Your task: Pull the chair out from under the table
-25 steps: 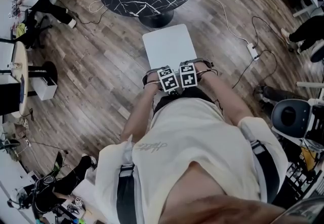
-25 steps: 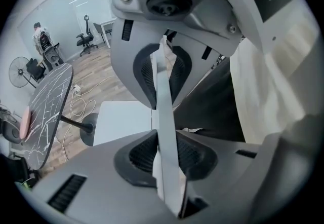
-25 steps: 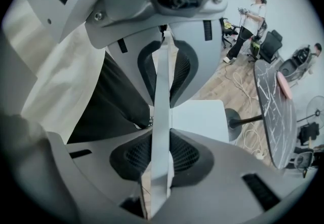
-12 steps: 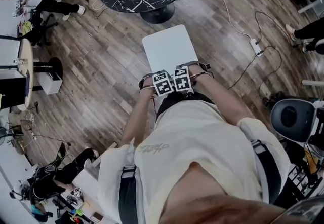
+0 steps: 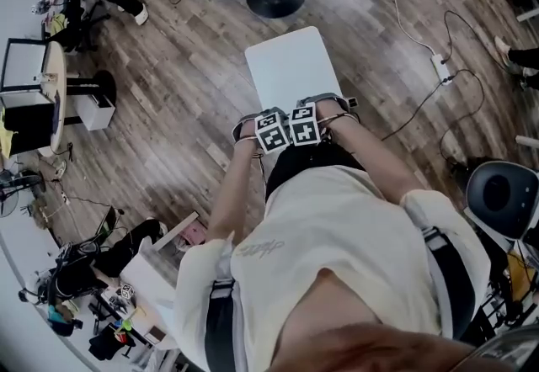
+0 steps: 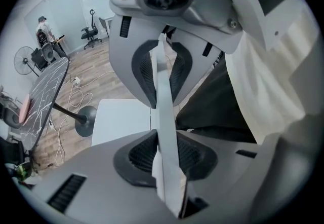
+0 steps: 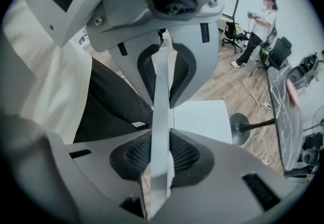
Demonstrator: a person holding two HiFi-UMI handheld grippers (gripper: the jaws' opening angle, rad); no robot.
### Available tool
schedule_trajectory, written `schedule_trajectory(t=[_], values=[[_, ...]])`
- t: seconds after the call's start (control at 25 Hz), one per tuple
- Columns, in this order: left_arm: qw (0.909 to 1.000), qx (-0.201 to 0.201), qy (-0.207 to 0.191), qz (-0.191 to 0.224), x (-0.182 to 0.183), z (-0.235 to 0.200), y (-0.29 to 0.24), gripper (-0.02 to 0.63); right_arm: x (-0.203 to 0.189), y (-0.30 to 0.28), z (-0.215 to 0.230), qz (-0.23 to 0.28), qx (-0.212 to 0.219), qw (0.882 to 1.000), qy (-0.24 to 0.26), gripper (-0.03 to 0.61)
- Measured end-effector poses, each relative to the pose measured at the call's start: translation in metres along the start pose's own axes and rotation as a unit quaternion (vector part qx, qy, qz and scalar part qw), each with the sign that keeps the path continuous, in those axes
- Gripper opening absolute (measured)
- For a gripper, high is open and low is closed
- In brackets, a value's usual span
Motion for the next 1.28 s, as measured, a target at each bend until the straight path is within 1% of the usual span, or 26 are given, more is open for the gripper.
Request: schedule_trajectory(t=[0.12,0.28,0.32,0.4,0.48,0.52,0.6,0.64,0.76,0.84,0.88,0.92,0.96,1.0,1.04,1.08,1.16,1.2,1.28], values=[[0.9998,0.02,0.009,0.002,-0.001,0.005,-0.002,0.094,0.0,-0.003,-0.004,-0.002,-0.005,1.0,0.003,0.087],[0.9982,0.059,-0.011,-0.008,0.003,0.004,-0.006,0.095,-0.002,-0.004,0.0,-0.013,-0.01,1.0,0.006,0.089],[0.998,0.063,-0.007,-0.003,0.002,0.003,-0.006,0.095,-0.002,-0.005,0.001,-0.013,-0.013,1.0,0.001,0.092],[0.9978,0.063,0.014,0.013,-0.003,0.005,-0.005,0.095,-0.002,-0.007,-0.002,-0.006,-0.021,1.0,-0.015,0.096],[0.997,0.056,0.041,0.034,-0.007,0.007,-0.001,0.097,-0.004,-0.006,-0.003,0.008,-0.037,0.998,-0.042,0.108],[0.9961,0.054,0.053,0.045,-0.008,0.007,0.002,0.097,-0.007,-0.002,-0.004,0.018,-0.045,0.997,-0.059,0.125],[0.9941,0.057,0.066,0.064,-0.009,0.008,0.009,0.098,-0.011,0.011,-0.006,0.043,-0.053,0.993,-0.097,0.124],[0.9931,0.062,0.069,0.072,-0.009,0.008,0.013,0.098,-0.012,0.019,-0.006,0.059,-0.054,0.99,-0.117,0.134],[0.9893,0.074,0.081,0.096,-0.012,0.011,0.029,0.098,-0.014,0.042,-0.009,0.11,-0.051,0.978,-0.172,0.131],[0.9844,0.085,0.097,0.12,-0.01,0.01,0.044,0.098,-0.016,0.057,-0.008,0.142,-0.064,0.967,-0.2,0.127],[0.9799,0.094,0.109,0.138,-0.007,0.007,0.054,0.098,-0.017,0.066,-0.007,0.156,-0.074,0.962,-0.213,0.123],[0.9738,0.106,0.124,0.158,-0.004,0.003,0.066,0.098,-0.019,0.075,-0.006,0.17,-0.084,0.955,-0.226,0.116],[0.9659,0.121,0.142,0.18,-0.001,-0.001,0.078,0.098,-0.02,0.084,-0.006,0.186,-0.092,0.949,-0.238,0.111],[0.9559,0.141,0.161,0.201,0.0,-0.007,0.091,0.097,-0.02,0.093,-0.008,0.202,-0.099,0.942,-0.249,0.095],[0.9439,0.163,0.182,0.222,0.001,-0.014,0.104,0.097,-0.02,0.103,-0.008,0.22,-0.111,0.934,-0.259,0.071],[0.9303,0.184,0.203,0.243,0.0,-0.022,0.119,0.091,-0.02,0.113,-0.005,0.238,-0.129,0.925,-0.266,0.057],[0.9014,0.207,0.248,0.289,-0.001,-0.034,0.146,0.033,-0.018,0.136,0.004,0.275,-0.171,0.903,-0.281,0.02],[0.8862,0.211,0.269,0.313,-0.003,-0.038,0.159,0.026,-0.018,0.147,0.007,0.293,-0.187,0.891,-0.292,0.007],[0.8547,0.225,0.304,0.355,-0.006,-0.043,0.179,0.023,-0.021,0.17,0.013,0.327,-0.211,0.863,-0.321,0.006]])
Point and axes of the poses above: the fingertips, and each gripper's own axes: y backward along the fingers, z to its right, x out of its top, the point moved 5 cm from there along y, backward along the fingers
